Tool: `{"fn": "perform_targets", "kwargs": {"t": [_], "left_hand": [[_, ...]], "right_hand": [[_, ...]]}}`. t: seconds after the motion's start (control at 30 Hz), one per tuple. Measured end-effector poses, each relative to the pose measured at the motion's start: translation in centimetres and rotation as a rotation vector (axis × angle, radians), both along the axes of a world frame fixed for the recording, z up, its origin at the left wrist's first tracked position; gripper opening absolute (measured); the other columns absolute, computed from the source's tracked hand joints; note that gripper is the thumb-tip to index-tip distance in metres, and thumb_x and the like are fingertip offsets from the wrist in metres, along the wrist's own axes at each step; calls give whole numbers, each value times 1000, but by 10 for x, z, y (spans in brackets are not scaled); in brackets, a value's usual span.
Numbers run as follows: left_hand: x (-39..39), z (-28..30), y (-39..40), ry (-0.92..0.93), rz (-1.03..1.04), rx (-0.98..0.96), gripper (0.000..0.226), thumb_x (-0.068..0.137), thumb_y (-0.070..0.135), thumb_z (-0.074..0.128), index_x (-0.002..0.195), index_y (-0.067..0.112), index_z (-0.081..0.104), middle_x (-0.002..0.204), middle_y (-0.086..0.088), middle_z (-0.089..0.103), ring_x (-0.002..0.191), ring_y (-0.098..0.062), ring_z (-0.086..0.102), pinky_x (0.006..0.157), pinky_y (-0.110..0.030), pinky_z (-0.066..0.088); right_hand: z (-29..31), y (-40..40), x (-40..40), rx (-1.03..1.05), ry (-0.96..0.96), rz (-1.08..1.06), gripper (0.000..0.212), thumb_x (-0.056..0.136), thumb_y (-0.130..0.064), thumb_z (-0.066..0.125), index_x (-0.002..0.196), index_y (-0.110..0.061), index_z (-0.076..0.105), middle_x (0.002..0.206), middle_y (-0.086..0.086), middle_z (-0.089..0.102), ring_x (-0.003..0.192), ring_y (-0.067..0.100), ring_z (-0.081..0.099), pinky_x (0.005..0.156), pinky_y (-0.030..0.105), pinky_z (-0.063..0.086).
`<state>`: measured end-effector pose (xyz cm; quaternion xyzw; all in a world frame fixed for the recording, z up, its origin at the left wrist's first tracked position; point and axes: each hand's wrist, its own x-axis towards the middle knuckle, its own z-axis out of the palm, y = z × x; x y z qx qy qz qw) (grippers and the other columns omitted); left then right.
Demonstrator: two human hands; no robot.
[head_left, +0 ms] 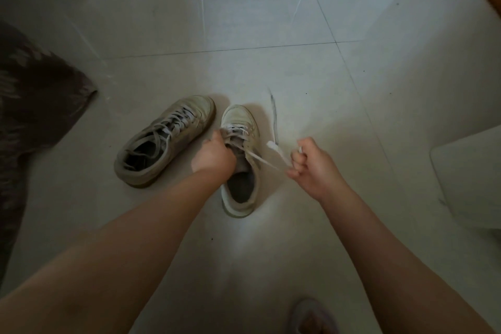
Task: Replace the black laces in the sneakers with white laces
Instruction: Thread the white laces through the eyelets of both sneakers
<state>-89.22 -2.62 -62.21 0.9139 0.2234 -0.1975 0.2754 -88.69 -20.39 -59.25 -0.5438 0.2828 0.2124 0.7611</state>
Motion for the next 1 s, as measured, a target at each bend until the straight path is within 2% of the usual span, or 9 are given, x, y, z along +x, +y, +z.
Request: {"fn": "perform_targets", "kwargs": {"t": [0.1, 0.2, 0.37, 0.53, 0.63, 0.7, 0.83, 0.9, 1.0], "left_hand": [[0, -1, -3, 4, -28, -5, 42, 95, 22, 38, 137, 18, 33, 131, -16, 47, 114, -36, 51, 85, -39, 41], [-2, -3, -1, -8, -53, -43, 41, 96, 23, 38, 135, 14, 35, 131, -18, 47, 114, -37, 51, 87, -40, 42], [-1, -3, 9, 7, -189, 33, 41, 94, 28, 39, 133, 14, 37, 126, -15, 52, 111, -35, 53, 85, -40, 43], [-7, -4, 15, 51, -296, 14, 45, 91, 29, 43, 133, 13, 38, 125, -14, 54, 112, -34, 54, 89, -41, 46], [-15, 0, 22, 54, -392, 54, 57, 89, 35, 51, 139, 15, 32, 126, -13, 52, 113, -32, 53, 87, -39, 45], [-23, 5, 24, -119, -498, 211, 67, 85, 37, 59, 142, 17, 30, 123, -11, 49, 113, -31, 51, 89, -39, 43], [-39, 2, 20, -662, -649, 318, 27, 75, 31, 57, 94, 12, 61, 89, -8, 57, 84, -28, 53, 70, -35, 40], [-46, -1, 15, -662, -688, 241, 21, 76, 31, 47, 75, 14, 59, 76, -3, 57, 72, -25, 54, 61, -30, 38], [-51, 0, 8, -570, -653, 174, 27, 75, 32, 42, 66, 15, 61, 69, 1, 59, 65, -21, 56, 53, -24, 38]], "right_hand": [[-14, -13, -10, -23, 96, -29, 37, 93, -11, 38, 60, -21, 24, 40, -7, 18, 33, 8, 17, 43, 21, 21], [-22, -15, -13, -131, 50, -34, 36, 97, -13, 42, 61, -15, 34, 44, -1, 35, 39, 12, 36, 53, 27, 41], [-35, -27, -21, -716, -117, 279, 39, 97, -25, 51, 68, 0, 57, 69, 11, 64, 68, 22, 62, 80, 43, 56], [-34, -33, -24, -1135, -204, 721, 46, 92, -35, 57, 59, -16, 31, 59, 3, 39, 65, 25, 44, 50, 26, 26], [-37, -32, -24, -1163, -227, 785, 42, 90, -37, 59, 61, -17, 35, 61, -1, 39, 66, 21, 42, 50, 31, 23], [-41, -32, -24, -1167, -232, 759, 30, 88, -35, 61, 68, -17, 47, 67, -2, 47, 71, 19, 47, 58, 31, 26], [-46, -41, -26, -1252, -191, 828, 19, 85, -30, 62, 71, -21, 52, 71, -6, 55, 77, 21, 54, 63, 29, 37], [-42, -43, -25, -1279, -207, 854, 13, 83, -27, 63, 73, -20, 58, 73, -2, 60, 76, 21, 58, 65, 32, 43], [-21, -41, -23, -880, -286, 827, 24, 87, -28, 64, 68, -15, 65, 56, -5, 54, 56, 8, 54, 54, 26, 42]]}}
